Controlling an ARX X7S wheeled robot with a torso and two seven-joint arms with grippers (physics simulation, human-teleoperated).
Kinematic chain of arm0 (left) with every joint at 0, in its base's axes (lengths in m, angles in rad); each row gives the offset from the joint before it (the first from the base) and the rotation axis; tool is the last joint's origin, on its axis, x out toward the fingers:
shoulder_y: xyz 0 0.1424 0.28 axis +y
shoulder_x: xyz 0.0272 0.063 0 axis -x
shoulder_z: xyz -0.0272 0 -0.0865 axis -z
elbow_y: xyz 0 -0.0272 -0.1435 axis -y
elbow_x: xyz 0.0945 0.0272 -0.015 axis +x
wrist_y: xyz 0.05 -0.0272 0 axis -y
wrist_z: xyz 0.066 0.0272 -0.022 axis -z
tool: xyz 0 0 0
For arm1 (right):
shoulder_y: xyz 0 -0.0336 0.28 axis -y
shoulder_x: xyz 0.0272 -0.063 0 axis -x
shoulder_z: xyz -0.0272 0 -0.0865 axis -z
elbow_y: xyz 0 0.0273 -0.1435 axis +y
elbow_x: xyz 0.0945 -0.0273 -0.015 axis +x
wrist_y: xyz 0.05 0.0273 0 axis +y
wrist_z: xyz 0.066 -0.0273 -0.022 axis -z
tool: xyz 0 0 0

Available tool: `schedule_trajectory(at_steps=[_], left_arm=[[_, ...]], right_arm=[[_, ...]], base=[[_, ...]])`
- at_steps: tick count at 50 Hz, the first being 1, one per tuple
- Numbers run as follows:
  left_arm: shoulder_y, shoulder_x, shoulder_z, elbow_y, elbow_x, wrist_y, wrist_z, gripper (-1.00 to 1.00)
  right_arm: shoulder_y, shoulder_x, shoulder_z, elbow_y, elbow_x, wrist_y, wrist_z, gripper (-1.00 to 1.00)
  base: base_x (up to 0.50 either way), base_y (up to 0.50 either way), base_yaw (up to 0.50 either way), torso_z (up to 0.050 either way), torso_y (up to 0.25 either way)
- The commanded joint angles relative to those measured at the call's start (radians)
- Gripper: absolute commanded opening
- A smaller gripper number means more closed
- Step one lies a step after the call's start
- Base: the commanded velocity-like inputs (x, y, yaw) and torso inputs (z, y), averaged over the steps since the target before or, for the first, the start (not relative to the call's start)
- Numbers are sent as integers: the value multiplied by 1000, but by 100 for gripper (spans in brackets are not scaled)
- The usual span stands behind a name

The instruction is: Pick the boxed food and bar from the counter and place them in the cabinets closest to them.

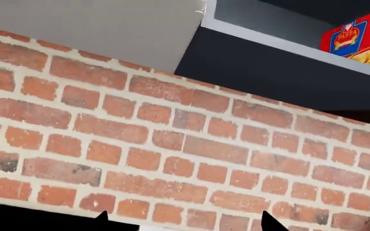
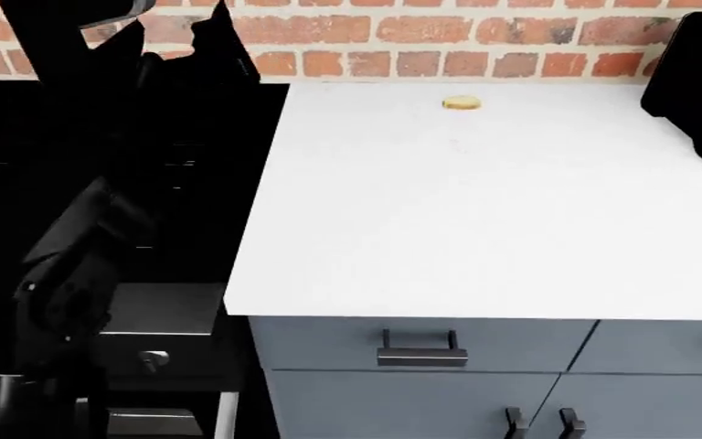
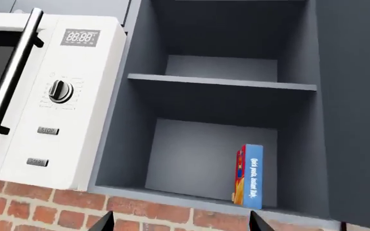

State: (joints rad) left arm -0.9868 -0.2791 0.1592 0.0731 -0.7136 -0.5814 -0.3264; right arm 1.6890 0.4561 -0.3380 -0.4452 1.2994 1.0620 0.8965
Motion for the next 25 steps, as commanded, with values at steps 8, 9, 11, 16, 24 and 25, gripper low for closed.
schedule_trajectory(at_steps=[8, 9, 11, 16, 24, 25], left_arm=[[429, -185, -175, 683, -166, -48, -153, 100], [446, -189, -180, 698, -165, -42, -153, 100], [477, -197, -183, 731, -148, -23, -144, 100], [519, -213, -186, 790, -125, 2, -134, 100], [530, -226, -194, 802, -111, 13, -133, 100], [530, -227, -193, 800, -109, 13, -133, 100]], right_arm=[[-814, 190, 46, -439, -388, -376, -150, 100], [-844, 191, 45, -434, -409, -401, -164, 100], [-906, 192, 48, -424, -453, -456, -188, 100], [-1026, 190, 66, -408, -514, -565, -226, 100], [-1096, 192, 71, -424, -553, -635, -250, 100], [-1101, 193, 72, -434, -558, -646, -256, 100]], base=[[0, 0, 0, 0, 0], [0, 0, 0, 0, 0], [0, 0, 0, 0, 0], [-2, 191, 0, 0, 0], [-7, 500, 0, 0, 0], [-7, 500, 0, 0, 0]])
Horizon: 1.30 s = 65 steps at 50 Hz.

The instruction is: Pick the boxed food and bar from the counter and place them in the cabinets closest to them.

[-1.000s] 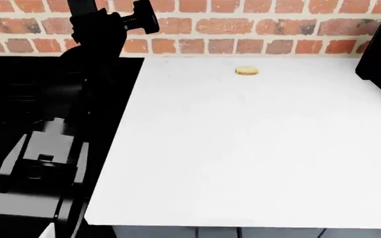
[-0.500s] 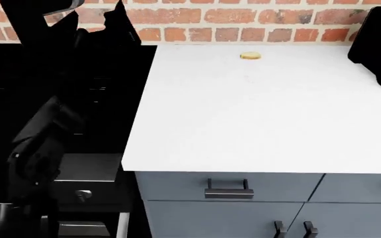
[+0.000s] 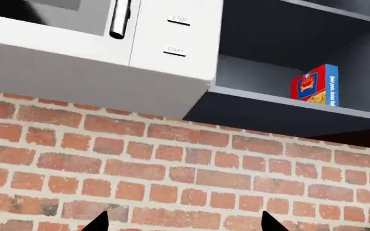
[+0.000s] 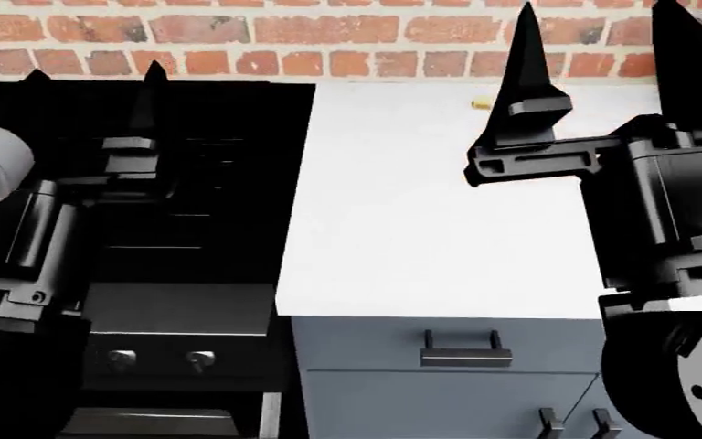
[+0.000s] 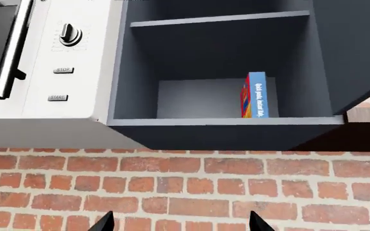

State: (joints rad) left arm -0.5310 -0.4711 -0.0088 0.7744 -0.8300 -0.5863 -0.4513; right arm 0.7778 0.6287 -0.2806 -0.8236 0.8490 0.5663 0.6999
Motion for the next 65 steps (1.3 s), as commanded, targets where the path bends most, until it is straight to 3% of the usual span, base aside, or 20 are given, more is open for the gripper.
schedule_trajectory(at_steps=[1, 24, 29, 50, 65], left_arm=[[73, -36, -24, 95, 10, 12, -14, 100], [58, -47, -22, 60, -31, -26, -47, 100], [4, -43, -21, 34, -60, -50, -65, 100], [61, -33, -58, 56, -59, 45, -9, 100], [72, -35, -23, 69, 56, 77, -15, 100]], right_arm=[[-195, 23, 18, -71, -111, -157, -57, 100], [-193, 11, -33, -111, -161, -188, -86, 100], [-196, 2, -36, -95, -156, -209, -102, 100], [-193, -10, -47, -73, -148, -221, -109, 100], [-189, -11, -35, -63, -119, -241, -117, 100]], base=[[-7, 500, 0, 0, 0], [-7, 500, 0, 0, 0], [-7, 500, 0, 0, 0], [-7, 500, 0, 0, 0], [-7, 500, 0, 0, 0]])
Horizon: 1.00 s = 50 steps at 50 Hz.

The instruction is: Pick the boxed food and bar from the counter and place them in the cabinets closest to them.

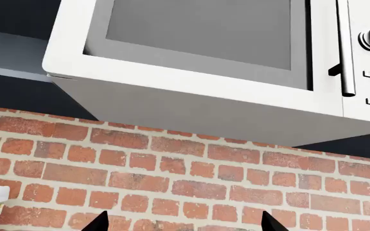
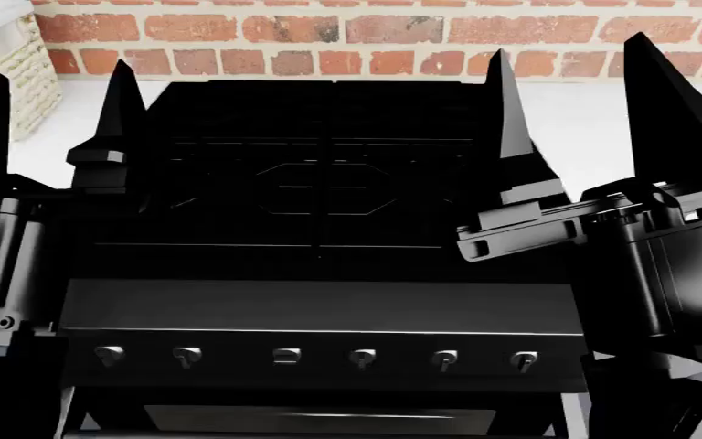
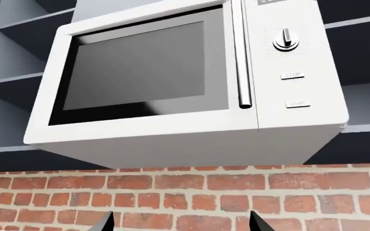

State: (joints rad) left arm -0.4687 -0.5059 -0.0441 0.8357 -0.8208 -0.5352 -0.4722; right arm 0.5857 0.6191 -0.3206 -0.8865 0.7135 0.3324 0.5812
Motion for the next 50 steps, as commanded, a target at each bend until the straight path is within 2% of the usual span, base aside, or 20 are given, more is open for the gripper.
schedule_trajectory(at_steps=[1, 25, 50], left_arm=[[9, 0, 12, 7, 47, 25, 5, 100], [4, -13, 18, 6, 40, 14, -12, 100], [2, -19, 18, 3, 29, 20, -17, 100]], right_arm=[[3, -2, 5, -3, 16, -7, 4, 100], [25, 0, 7, 39, 25, -24, -24, 100], [-3, 5, -31, -19, -50, -21, 4, 100]], base=[[-7, 500, 0, 0, 0], [-7, 500, 0, 0, 0], [16, 500, 0, 0, 0]])
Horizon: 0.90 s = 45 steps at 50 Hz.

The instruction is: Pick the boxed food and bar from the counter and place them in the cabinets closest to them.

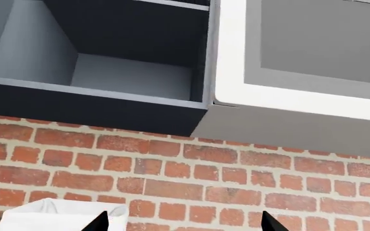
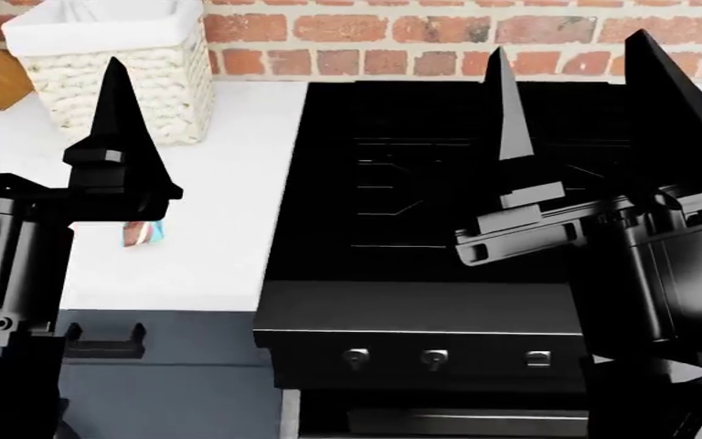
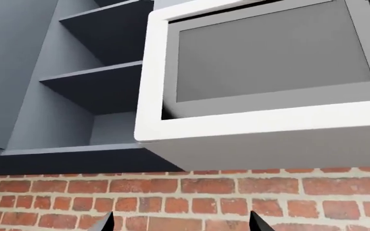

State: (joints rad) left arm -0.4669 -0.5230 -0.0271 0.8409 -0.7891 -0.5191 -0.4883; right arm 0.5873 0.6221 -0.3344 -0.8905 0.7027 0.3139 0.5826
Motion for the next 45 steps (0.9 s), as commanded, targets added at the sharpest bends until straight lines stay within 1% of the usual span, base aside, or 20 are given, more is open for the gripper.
schedule_trajectory(at_steps=[1, 21, 24, 26, 35, 39, 43, 45], left_arm=[[0, -3, 2, -3, -2, 4, 0, 100], [0, -8, 3, 0, -11, 7, -7, 100], [1, -10, 2, 1, -14, 7, -8, 100], [0, -11, 0, 1, -17, 7, -9, 100], [1, -12, 4, -1, -17, 10, -9, 100], [1, -11, 10, -4, -13, 11, -8, 100], [0, -7, 20, -13, -8, 13, -4, 100], [-1, -7, 21, -15, -8, 13, -3, 100]], right_arm=[[-1, 2, -19, -17, -41, 0, 3, 100], [70, 5, -30, -36, -5, 71, 42, 100], [41, 8, -33, -27, -18, 44, 25, 100], [18, 5, -22, -12, 7, 13, 9, 100], [32, 0, -13, 37, 47, 2, -16, 100], [72, 2, -21, 56, 104, 68, 15, 100], [146, -3, -35, 70, 201, 191, 99, 100], [214, -13, -43, 79, 273, 268, 152, 100]], base=[[239, 504, 0, 0, 0], [258, 493, 0, 0, 0], [136, 502, 0, 0, 0], [133, 502, 0, 0, 0], [0, 0, 0, 0, 0], [0, 0, 0, 0, 0], [0, 0, 0, 0, 0], [0, 0, 0, 0, 0]])
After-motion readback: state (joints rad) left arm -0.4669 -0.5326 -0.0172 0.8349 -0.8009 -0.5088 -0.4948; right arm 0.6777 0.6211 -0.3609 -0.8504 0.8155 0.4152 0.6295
